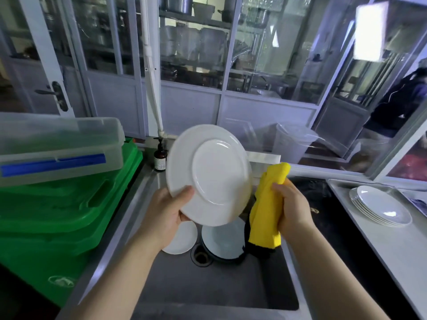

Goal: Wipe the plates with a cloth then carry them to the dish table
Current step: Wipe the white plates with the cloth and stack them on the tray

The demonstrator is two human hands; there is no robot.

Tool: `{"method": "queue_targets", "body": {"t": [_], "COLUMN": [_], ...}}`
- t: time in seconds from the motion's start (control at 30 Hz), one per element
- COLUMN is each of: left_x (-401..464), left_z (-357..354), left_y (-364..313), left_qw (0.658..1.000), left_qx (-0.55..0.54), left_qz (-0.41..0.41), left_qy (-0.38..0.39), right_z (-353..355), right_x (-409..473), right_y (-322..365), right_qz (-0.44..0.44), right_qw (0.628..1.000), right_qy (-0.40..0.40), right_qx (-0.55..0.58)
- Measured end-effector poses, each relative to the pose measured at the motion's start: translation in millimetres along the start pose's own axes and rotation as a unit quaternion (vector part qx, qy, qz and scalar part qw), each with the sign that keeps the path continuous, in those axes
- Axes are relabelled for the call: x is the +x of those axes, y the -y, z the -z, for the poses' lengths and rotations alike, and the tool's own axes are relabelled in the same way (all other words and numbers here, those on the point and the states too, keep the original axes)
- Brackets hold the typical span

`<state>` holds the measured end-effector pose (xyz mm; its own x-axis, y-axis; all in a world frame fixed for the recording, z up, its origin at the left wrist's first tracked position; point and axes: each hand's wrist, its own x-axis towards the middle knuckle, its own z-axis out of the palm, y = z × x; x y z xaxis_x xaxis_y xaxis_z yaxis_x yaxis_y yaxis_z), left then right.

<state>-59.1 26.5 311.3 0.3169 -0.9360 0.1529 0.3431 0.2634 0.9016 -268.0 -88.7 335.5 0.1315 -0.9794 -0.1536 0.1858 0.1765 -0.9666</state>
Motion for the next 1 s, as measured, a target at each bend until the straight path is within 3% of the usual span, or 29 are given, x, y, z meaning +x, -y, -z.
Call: {"method": "queue_targets", "body": {"t": [0.07, 0.2, 0.3, 0.47, 0.53, 0.6, 0.73, 0.87, 1.0], "left_x": [-5.4, -16.0, -19.4, -24.2, -25.4, -22.2, -16.6, -18.4, -19.5], "left_z": [-2.5, -4.8, -8.2, -9.6, -10.2, -8.2, 2.5, 8.6, 9.3], "left_y": [0.7, 3.6, -3.3, -7.8, -7.1, -4.7, -0.3, 1.5, 0.9], "left_qw": [0.995, 0.946, 0.920, 0.887, 0.883, 0.904, 0.931, 0.930, 0.932], "left_qx": [0.096, 0.306, 0.361, 0.442, 0.449, 0.411, 0.357, 0.358, 0.355], "left_qz": [-0.028, -0.110, -0.148, -0.130, -0.132, -0.121, -0.075, -0.078, -0.077], "left_qy": [-0.020, -0.018, 0.033, 0.025, 0.014, -0.006, -0.036, -0.027, 0.004], "right_z": [-11.3, -25.3, -30.0, -51.7, -66.0, -78.5, -89.3, -88.7, -89.3], "right_x": [-0.6, 2.3, 5.7, -9.0, -25.8, -43.3, -72.7, -67.5, -36.8], "right_y": [-4.4, -6.9, 9.6, 29.3, 25.5, 12.3, -20.3, -20.2, -4.2], "right_qz": [0.011, 0.036, 0.084, 0.239, 0.328, 0.400, 0.459, 0.462, 0.464], "right_qw": [0.998, 0.994, 0.986, 0.937, 0.898, 0.851, 0.789, 0.779, 0.785], "right_qy": [0.017, -0.018, -0.043, 0.002, 0.032, 0.066, 0.120, 0.145, 0.097], "right_qx": [-0.062, -0.103, -0.140, -0.253, -0.293, -0.334, -0.390, -0.399, -0.399]}}
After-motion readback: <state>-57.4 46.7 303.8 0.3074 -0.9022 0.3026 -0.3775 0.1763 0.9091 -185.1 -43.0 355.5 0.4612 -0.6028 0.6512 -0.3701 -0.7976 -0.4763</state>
